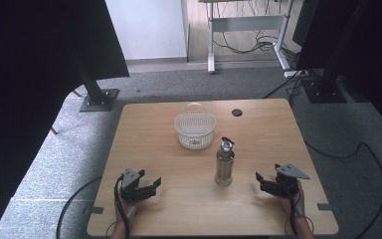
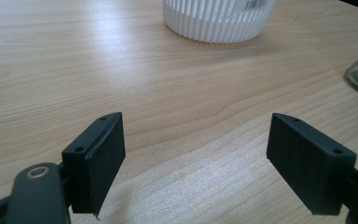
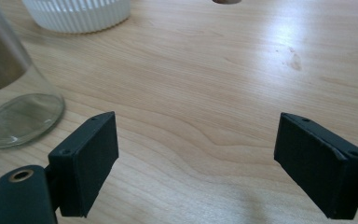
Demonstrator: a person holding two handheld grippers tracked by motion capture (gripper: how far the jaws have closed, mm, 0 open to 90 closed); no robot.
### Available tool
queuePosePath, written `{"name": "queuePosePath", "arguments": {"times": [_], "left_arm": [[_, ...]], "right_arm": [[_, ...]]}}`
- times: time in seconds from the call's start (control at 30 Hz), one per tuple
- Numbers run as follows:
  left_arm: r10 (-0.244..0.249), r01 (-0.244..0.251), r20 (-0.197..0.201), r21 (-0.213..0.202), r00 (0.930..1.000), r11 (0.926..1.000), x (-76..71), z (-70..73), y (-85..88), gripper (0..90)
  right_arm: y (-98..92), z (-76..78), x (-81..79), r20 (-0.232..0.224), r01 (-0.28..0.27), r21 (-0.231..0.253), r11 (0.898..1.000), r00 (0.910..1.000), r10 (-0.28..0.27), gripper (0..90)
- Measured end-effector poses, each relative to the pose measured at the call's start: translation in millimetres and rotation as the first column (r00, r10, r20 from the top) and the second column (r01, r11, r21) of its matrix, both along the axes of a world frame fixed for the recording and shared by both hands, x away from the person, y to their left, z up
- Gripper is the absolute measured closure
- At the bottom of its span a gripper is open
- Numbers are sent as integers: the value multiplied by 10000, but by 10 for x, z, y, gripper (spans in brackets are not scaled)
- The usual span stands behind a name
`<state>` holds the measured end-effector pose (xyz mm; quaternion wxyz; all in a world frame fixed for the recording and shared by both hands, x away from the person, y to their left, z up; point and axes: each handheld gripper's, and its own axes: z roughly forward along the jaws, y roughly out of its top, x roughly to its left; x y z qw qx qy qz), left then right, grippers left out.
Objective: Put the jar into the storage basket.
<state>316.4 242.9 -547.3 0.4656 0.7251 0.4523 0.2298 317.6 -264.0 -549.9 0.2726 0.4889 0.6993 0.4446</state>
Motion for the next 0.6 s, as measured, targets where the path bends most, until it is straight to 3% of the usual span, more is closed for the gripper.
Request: {"name": "queuePosePath", "arguments": {"times": [0.17,0.6], "left_arm": [[-8,8,2,8,10000,10000,0,0,-1,188],[0,0,16,75,10000,10000,1,0,-7,185]], "right_arm": [[48,104,-59,402,-225,-13,9997,9989,226,131],[210,251,-159,886,-764,-424,9962,9929,800,129]]}}
